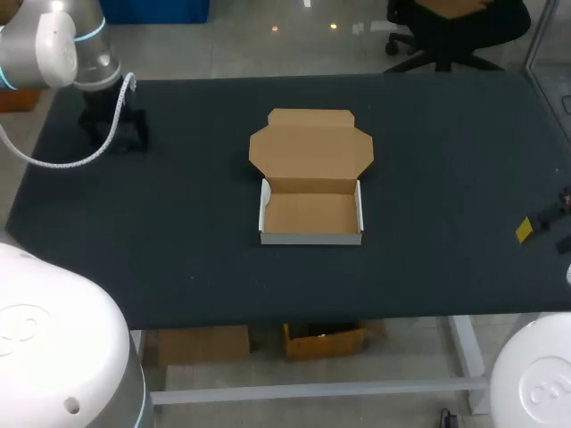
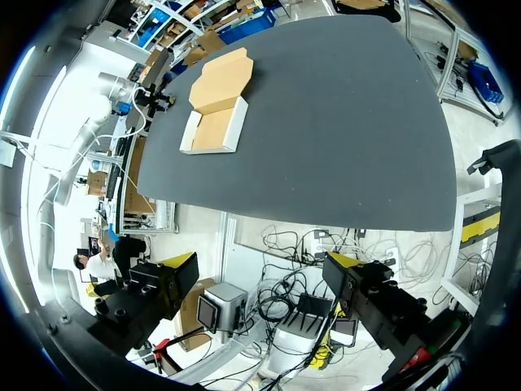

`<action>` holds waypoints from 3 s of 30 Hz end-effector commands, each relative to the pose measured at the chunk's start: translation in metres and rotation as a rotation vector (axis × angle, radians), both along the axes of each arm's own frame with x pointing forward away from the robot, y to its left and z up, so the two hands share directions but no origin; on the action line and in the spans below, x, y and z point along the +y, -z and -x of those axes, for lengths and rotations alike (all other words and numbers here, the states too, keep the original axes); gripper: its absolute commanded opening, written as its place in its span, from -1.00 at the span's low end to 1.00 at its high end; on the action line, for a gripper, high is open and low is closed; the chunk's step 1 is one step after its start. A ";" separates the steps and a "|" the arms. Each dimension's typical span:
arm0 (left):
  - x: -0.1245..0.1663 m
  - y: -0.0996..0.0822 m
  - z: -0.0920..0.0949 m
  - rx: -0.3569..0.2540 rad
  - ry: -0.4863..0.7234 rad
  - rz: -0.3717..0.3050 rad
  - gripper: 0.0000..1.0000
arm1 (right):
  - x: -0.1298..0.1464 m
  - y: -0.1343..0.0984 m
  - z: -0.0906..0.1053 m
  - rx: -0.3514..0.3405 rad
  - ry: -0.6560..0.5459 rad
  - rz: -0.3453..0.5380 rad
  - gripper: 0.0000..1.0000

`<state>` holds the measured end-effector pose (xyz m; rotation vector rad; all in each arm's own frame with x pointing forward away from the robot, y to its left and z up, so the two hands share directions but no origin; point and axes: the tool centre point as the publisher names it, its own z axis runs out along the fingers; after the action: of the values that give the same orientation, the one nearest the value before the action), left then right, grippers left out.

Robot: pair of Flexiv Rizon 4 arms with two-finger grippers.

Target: Assemble the packaging by folding the flat box into shape, placing the metal phone stand inside, and closing the box properly

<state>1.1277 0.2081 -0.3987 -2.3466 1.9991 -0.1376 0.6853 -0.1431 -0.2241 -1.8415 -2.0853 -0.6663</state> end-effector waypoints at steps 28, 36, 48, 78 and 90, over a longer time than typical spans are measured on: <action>0.003 0.002 -0.012 0.004 -0.015 -0.005 0.66 | -0.001 -0.001 0.001 0.000 -0.001 -0.001 1.00; 0.004 0.004 -0.014 0.007 -0.017 -0.004 0.62 | -0.001 -0.001 0.001 0.000 -0.001 -0.001 1.00; 0.006 0.005 -0.015 0.007 -0.020 -0.009 0.44 | -0.001 -0.001 0.001 0.000 -0.001 -0.001 1.00; 0.006 0.004 -0.015 0.001 -0.019 -0.008 0.55 | -0.001 -0.001 0.001 0.000 -0.001 -0.001 1.00; 0.007 0.005 -0.018 0.004 -0.022 -0.019 -1.00 | -0.001 -0.001 0.001 0.000 -0.001 -0.001 1.00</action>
<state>1.1419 0.2155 -0.4022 -2.3559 1.9677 -0.1236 0.6853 -0.1431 -0.2241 -1.8415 -2.0853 -0.6663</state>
